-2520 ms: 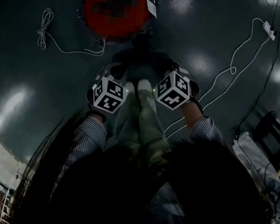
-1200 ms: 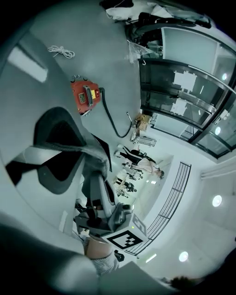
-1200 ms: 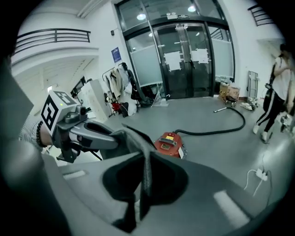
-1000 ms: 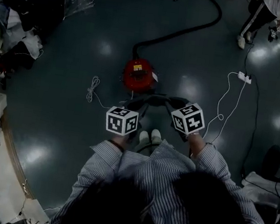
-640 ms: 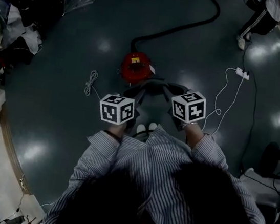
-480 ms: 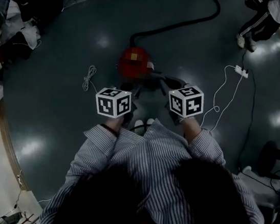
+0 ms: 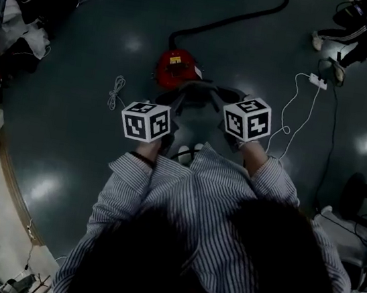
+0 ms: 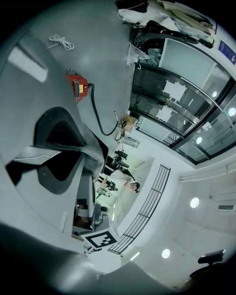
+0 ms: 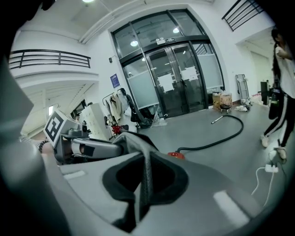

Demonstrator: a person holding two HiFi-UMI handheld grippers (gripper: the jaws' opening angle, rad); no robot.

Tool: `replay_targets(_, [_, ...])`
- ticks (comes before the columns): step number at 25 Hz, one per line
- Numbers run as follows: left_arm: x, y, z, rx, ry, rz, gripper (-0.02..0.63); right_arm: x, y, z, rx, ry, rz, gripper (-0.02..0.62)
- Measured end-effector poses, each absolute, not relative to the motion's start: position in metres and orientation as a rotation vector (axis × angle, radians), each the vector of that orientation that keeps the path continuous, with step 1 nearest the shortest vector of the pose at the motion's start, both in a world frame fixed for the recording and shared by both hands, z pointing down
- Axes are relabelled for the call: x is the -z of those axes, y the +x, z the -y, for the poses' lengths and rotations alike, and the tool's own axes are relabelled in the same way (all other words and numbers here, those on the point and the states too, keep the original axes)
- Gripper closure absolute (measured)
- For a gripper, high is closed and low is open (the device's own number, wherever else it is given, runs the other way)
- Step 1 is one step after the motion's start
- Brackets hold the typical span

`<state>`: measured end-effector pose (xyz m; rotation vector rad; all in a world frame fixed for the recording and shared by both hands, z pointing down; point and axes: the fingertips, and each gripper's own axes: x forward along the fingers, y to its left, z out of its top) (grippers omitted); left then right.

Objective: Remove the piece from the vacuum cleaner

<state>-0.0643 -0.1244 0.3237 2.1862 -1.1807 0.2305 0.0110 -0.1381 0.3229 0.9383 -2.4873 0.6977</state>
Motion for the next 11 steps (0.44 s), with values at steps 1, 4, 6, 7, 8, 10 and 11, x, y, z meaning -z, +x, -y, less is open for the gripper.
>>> replay_targets(1, [-0.324,-0.065,0.125,-0.233,2.185,1.177,0.578,-0.323,0.011,0.139,-0.692,0.939,2.484,0.581])
replay_targets(4, [-0.327,-0.066,0.129,-0.235,2.178,1.169,0.578,-0.325,0.009,0.141,-0.679,0.938,2.476,0.581])
replay_targets(6, [-0.329,-0.066,0.131,-0.236,2.176,1.167,0.578,-0.326,0.009,0.142,-0.681,0.936,2.474,0.581])
replay_targets(7, [-0.329,-0.066,0.132,-0.235,2.176,1.166,0.578,-0.326,0.009,0.143,-0.682,0.934,2.474,0.581])
replay_targets(8, [-0.329,-0.066,0.133,-0.234,2.176,1.166,0.578,-0.327,0.009,0.143,-0.683,0.932,2.475,0.581])
replay_targets(10, [-0.329,-0.065,0.136,-0.232,2.175,1.165,0.578,-0.327,0.009,0.145,-0.687,0.93,2.474,0.581])
replay_targets(11, [-0.329,-0.065,0.137,-0.232,2.174,1.165,0.578,-0.328,0.009,0.146,-0.689,0.93,2.474,0.581])
